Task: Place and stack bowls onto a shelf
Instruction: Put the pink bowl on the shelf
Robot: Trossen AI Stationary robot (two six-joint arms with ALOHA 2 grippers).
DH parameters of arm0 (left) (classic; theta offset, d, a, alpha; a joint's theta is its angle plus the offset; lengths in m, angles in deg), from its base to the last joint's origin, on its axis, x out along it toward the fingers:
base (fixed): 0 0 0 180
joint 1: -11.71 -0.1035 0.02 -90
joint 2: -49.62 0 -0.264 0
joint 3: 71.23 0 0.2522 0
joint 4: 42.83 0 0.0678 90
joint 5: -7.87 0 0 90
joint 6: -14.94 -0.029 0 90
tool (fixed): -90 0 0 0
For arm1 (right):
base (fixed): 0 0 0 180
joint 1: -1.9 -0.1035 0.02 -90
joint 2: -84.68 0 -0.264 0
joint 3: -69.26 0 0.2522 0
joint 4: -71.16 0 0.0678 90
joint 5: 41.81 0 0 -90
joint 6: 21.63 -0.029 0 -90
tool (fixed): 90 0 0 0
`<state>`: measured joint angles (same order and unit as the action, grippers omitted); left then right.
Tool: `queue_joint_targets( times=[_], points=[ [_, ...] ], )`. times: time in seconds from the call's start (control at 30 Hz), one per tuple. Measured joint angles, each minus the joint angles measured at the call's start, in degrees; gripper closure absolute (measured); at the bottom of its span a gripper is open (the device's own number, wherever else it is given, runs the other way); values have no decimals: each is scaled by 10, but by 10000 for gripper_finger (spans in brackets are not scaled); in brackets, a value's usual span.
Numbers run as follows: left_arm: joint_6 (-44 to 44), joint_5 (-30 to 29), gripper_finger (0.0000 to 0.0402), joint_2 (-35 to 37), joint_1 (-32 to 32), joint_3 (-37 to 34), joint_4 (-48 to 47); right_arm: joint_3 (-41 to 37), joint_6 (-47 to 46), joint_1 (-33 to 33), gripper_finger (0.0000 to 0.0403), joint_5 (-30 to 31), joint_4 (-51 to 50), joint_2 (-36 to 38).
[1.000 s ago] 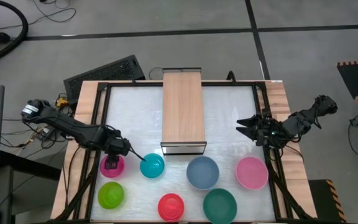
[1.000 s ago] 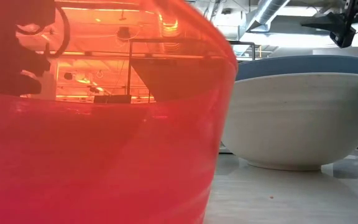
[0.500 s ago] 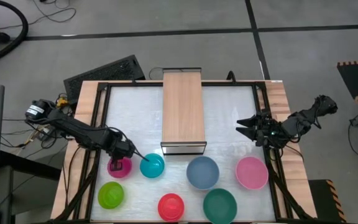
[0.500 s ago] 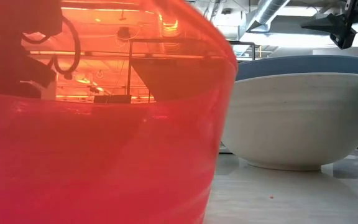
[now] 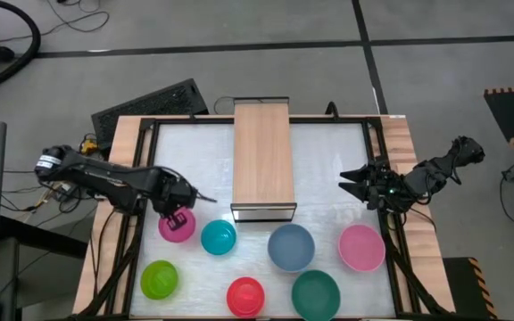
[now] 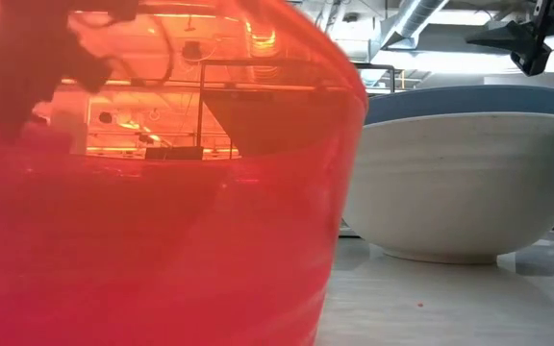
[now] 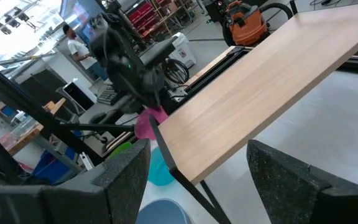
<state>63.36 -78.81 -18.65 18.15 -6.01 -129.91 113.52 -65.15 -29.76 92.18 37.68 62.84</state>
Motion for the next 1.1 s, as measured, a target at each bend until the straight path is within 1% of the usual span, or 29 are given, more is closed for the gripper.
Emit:
queue_joint_targets(
  times=[0.1, 0.2, 0.27, 0.43, 0.57, 0.7, 0.83, 0.97, 1.1],
  points=[
    [28, -9, 401, 0, -29, 70, -30, 0, 0, 0, 109, 0, 0, 0],
    [72, -17, 401, 0, -67, 141, -27, 0, 0, 0, 109, 0, 0, 0],
    [78, -22, 401, 0, -99, 190, -28, 0, 0, 0, 109, 0, 0, 0],
    [78, -42, 401, -3, -204, 311, -27, 0, 0, 0, 109, 0, 0, 0],
    [50, -51, 401, -33, -299, 400, -23, 0, 0, 0, 109, 0, 0, 0],
    [-9, -27, 401, -100, -364, 493, -6, 0, 0, 0, 109, 0, 0, 0],
    [-79, 8, 401, -197, -406, 603, 9, 0, -1, 0, 109, 0, 0, 0],
    [-129, 24, 401, -307, -427, 713, 7, 0, -1, 0, 109, 0, 0, 0],
    [-149, 41, 401, -415, -434, 816, 8, 0, -1, 0, 109, 0, 0, 0]
  ],
)
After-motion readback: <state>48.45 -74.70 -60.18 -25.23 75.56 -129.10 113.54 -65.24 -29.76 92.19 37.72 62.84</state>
